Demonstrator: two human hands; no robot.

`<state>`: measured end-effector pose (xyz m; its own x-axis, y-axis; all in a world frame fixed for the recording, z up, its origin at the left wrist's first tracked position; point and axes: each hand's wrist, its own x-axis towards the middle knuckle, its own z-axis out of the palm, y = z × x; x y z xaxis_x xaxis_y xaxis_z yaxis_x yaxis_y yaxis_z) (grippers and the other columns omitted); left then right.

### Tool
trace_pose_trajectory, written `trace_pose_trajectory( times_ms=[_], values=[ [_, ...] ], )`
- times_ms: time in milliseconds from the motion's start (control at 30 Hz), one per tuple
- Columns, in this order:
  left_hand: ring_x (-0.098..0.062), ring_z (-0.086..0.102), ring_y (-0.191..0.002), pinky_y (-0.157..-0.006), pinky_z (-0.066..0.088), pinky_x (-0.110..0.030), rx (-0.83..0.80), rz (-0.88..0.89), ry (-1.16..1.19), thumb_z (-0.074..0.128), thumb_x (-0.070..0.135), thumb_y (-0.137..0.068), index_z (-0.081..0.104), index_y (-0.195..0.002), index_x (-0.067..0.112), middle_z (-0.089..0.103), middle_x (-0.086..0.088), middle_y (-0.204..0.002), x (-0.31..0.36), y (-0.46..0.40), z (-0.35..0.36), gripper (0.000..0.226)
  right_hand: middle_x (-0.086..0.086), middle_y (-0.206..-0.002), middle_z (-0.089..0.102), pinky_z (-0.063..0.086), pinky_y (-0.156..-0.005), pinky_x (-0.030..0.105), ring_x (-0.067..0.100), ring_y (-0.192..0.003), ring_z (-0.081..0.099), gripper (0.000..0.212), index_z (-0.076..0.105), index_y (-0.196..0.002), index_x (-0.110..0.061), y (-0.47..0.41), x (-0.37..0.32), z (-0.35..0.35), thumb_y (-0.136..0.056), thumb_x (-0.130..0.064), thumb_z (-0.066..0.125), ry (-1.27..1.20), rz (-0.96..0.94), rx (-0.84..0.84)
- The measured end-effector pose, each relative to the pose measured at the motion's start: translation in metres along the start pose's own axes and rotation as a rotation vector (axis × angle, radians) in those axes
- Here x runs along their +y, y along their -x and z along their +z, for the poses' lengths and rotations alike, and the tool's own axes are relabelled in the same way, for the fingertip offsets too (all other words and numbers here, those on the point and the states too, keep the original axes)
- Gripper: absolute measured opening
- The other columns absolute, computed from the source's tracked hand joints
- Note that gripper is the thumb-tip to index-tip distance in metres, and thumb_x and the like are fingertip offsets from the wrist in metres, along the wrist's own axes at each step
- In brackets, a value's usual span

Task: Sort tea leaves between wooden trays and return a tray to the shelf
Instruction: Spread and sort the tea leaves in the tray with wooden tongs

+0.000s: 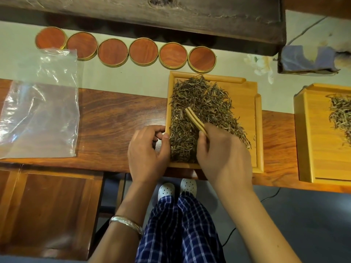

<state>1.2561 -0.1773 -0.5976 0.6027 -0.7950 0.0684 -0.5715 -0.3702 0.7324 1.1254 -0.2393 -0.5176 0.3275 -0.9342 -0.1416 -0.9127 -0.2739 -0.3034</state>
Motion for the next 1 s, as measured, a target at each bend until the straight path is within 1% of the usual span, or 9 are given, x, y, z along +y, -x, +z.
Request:
trace_pose_trajectory(
  times_ms=[100, 200, 300, 433, 600, 700, 767, 867, 1000],
  values=[
    [0.012, 0.045, -0.08, -0.066, 0.031, -0.012, 0.0, 0.006, 0.003, 0.055, 0.03, -0.085, 0.065, -0.096, 0.027, 0.046, 0.027, -0.074, 0.0, 0.0, 0.001, 0.015, -0.003, -0.063, 0.05, 0.015, -0.039, 0.02, 0.018, -0.047, 0.042, 0.02, 0.064, -0.097, -0.012, 0.0, 0.009, -0.008, -0.096, -0.023, 0.047, -0.031, 0.021, 0.084],
    [0.013, 0.046, -0.081, -0.066, 0.032, -0.012, 0.011, 0.011, 0.019, 0.054, 0.031, -0.086, 0.064, -0.095, 0.028, 0.048, 0.027, -0.075, -0.001, 0.001, 0.001, 0.014, 0.003, -0.067, 0.06, 0.016, -0.04, 0.018, 0.02, -0.049, 0.047, 0.018, 0.065, -0.101, -0.012, 0.002, 0.023, -0.014, -0.096, -0.02, 0.05, -0.02, 0.041, 0.109],
    [0.013, 0.046, -0.081, -0.066, 0.031, -0.01, 0.015, 0.021, 0.026, 0.054, 0.03, -0.086, 0.062, -0.093, 0.03, 0.048, 0.027, -0.075, -0.001, 0.001, 0.001, 0.011, 0.0, -0.067, 0.055, 0.015, -0.042, 0.015, 0.014, -0.05, 0.039, 0.022, 0.064, -0.107, -0.013, 0.01, 0.04, -0.017, -0.097, -0.022, 0.047, -0.03, 0.076, 0.107],
    [0.005, 0.044, -0.075, -0.067, 0.032, -0.008, 0.021, 0.036, 0.028, 0.054, 0.029, -0.087, 0.062, -0.092, 0.029, 0.047, 0.026, -0.074, -0.001, 0.001, 0.0, 0.01, 0.009, -0.08, 0.068, 0.02, -0.042, 0.018, 0.024, -0.054, 0.058, 0.029, 0.063, -0.121, -0.014, 0.02, 0.056, -0.012, -0.097, -0.023, 0.048, -0.025, 0.081, 0.098],
    [-0.001, 0.041, -0.074, -0.063, 0.029, -0.014, 0.027, 0.061, 0.016, 0.057, 0.024, -0.088, 0.064, -0.093, 0.024, 0.046, 0.026, -0.074, 0.0, 0.001, -0.001, 0.008, 0.013, -0.084, 0.069, 0.027, -0.046, 0.02, 0.029, -0.063, 0.062, 0.031, 0.061, -0.125, -0.013, 0.022, 0.067, -0.008, -0.097, -0.021, 0.048, -0.069, 0.139, 0.159],
    [-0.003, 0.041, -0.074, -0.065, 0.031, -0.011, 0.025, 0.074, 0.005, 0.057, 0.023, -0.088, 0.065, -0.092, 0.02, 0.047, 0.02, -0.074, 0.001, 0.001, -0.001, 0.01, 0.007, -0.083, 0.069, 0.022, -0.044, 0.013, 0.018, -0.054, 0.055, 0.032, 0.06, -0.126, -0.014, 0.028, 0.065, -0.009, -0.097, -0.021, 0.049, -0.096, 0.11, 0.191],
    [-0.006, 0.043, -0.073, -0.062, 0.029, -0.015, 0.025, 0.076, -0.003, 0.057, 0.021, -0.088, 0.065, -0.092, 0.018, 0.05, 0.015, -0.075, 0.001, 0.001, -0.002, 0.009, 0.004, -0.08, 0.068, 0.021, -0.042, 0.008, 0.013, -0.049, 0.049, 0.031, 0.062, -0.124, -0.014, 0.033, 0.059, -0.004, -0.096, -0.021, 0.051, -0.099, 0.069, 0.156],
    [-0.009, 0.044, -0.074, -0.063, 0.027, -0.022, 0.021, 0.079, -0.011, 0.057, 0.021, -0.088, 0.065, -0.092, 0.017, 0.052, 0.011, -0.076, 0.002, 0.001, -0.002, 0.01, 0.009, -0.088, 0.072, 0.039, -0.043, 0.021, 0.024, -0.057, 0.065, 0.029, 0.064, -0.121, -0.012, 0.04, 0.06, 0.003, -0.095, -0.02, 0.054, -0.111, 0.079, 0.118],
    [-0.011, 0.045, -0.076, -0.064, 0.028, -0.022, 0.026, 0.083, -0.009, 0.056, 0.022, -0.088, 0.065, -0.092, 0.017, 0.054, 0.01, -0.079, 0.001, 0.002, -0.001, 0.011, 0.012, -0.089, 0.072, 0.035, -0.05, 0.021, 0.03, -0.063, 0.067, 0.029, 0.064, -0.121, -0.009, 0.043, 0.076, 0.001, -0.094, -0.017, 0.056, -0.108, 0.151, 0.203]
  ],
)
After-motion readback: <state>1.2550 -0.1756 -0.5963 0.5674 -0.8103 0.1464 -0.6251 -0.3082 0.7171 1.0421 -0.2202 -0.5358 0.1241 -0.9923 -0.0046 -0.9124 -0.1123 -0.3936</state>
